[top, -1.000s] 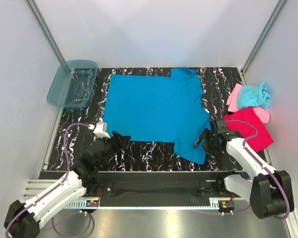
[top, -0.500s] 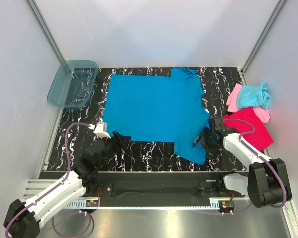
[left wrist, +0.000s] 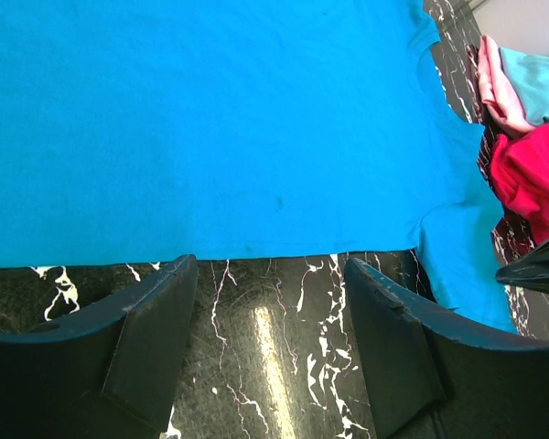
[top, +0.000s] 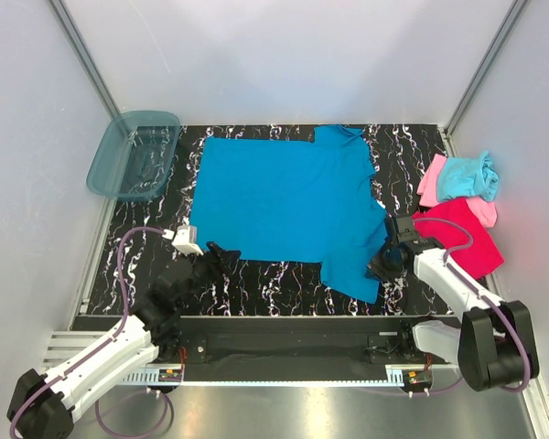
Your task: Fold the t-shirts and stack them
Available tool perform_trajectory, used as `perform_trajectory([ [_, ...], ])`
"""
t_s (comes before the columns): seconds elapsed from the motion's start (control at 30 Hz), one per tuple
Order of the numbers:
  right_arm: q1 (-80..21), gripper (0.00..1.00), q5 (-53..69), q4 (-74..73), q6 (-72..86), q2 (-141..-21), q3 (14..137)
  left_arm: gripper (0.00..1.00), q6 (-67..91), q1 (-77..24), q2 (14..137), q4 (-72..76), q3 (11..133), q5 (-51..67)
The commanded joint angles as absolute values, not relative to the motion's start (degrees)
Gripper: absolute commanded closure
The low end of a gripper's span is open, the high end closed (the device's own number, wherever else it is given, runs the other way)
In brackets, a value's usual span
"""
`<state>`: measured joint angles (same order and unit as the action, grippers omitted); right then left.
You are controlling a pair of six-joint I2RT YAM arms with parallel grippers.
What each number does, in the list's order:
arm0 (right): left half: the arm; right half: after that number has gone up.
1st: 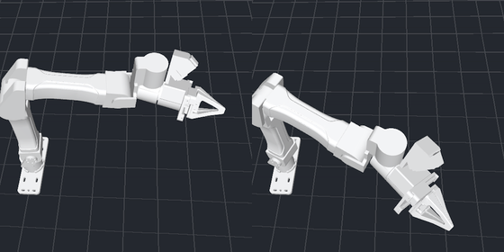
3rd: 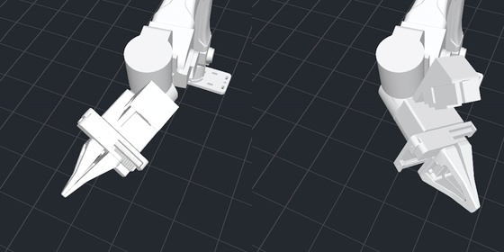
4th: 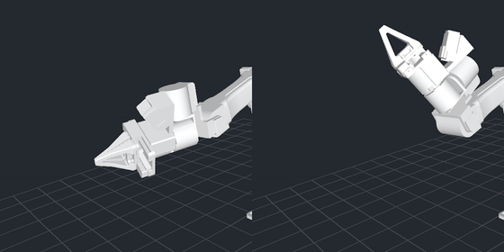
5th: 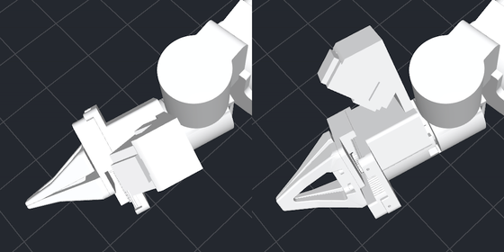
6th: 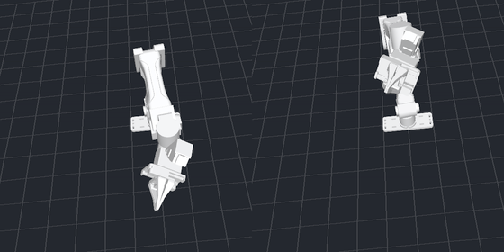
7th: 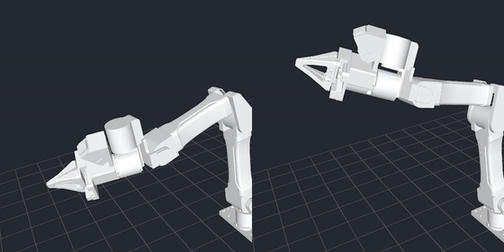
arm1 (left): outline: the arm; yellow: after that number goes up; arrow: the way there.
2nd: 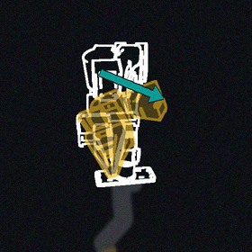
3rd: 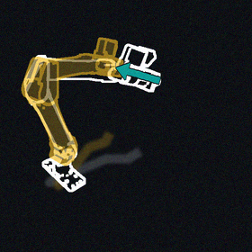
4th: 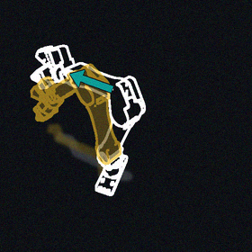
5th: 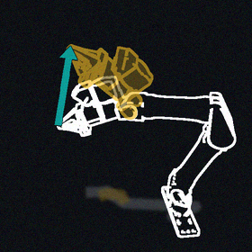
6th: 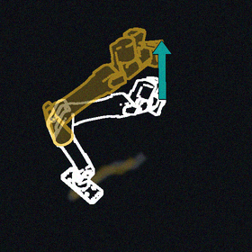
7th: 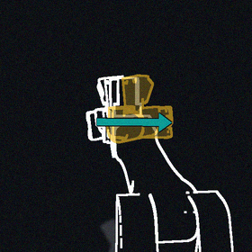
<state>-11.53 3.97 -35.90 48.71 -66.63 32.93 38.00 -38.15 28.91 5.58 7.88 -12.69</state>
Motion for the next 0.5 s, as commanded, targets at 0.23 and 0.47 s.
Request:
perform_trajectory([
  [0.23, -11.8, 0.75, 1.2, -40.7, 48.4, -60.4, 36.6, 0.3, 38.1, -38.2, 29.2, 7.3, 8.6, -13.5],
  [0.47, -11.8, 0.29, -1.4, -42.1, 48.2, -61.1, 36.1, 0.3, 38.0, -38.2, 27.2, 6.0, 8.4, -14.1],
])
